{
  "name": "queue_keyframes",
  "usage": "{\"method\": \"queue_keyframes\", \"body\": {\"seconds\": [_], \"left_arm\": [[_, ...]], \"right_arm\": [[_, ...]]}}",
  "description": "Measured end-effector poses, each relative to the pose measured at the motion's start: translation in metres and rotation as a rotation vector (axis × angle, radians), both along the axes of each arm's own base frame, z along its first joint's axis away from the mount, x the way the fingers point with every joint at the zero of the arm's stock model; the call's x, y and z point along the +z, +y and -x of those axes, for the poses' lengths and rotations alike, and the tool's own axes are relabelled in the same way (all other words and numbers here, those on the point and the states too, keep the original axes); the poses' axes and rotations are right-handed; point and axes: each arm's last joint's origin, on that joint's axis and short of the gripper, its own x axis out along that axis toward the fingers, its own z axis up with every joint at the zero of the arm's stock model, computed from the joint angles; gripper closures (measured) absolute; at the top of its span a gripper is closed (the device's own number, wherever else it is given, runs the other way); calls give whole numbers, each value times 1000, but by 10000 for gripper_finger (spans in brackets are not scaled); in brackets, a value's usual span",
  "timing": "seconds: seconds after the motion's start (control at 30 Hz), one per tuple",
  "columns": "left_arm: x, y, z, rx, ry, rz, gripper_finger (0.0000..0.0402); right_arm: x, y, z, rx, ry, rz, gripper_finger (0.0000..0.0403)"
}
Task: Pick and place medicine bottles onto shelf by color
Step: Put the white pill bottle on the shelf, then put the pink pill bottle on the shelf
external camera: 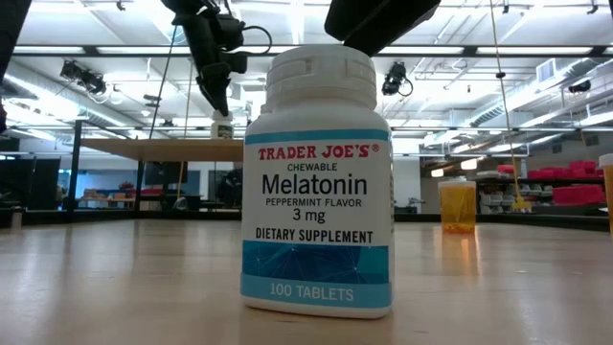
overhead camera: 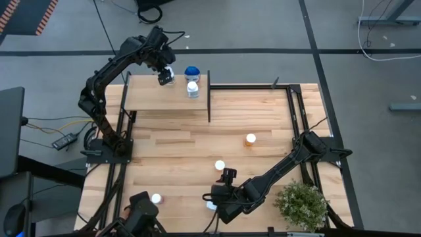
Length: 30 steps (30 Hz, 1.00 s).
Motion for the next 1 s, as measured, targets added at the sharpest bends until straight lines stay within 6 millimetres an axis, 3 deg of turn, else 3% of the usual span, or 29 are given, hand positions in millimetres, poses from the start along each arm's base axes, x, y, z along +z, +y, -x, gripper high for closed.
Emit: {"method": "queue_keyframes", "body": {"seconds": [0.27, 0.63, 1.0], "left_arm": [[6, -12, -6, -30, -7, -14, 153], [43, -50, 1, -25, -42, -147, 141], [79, -113, 5, 71, -291, -110, 151]], "right_arm": [[0, -1, 0, -2, -9, 19, 97], [1, -1, -1, 3, -22, 60, 97], [2, -4, -2, 24, -49, 174, 97]]}}
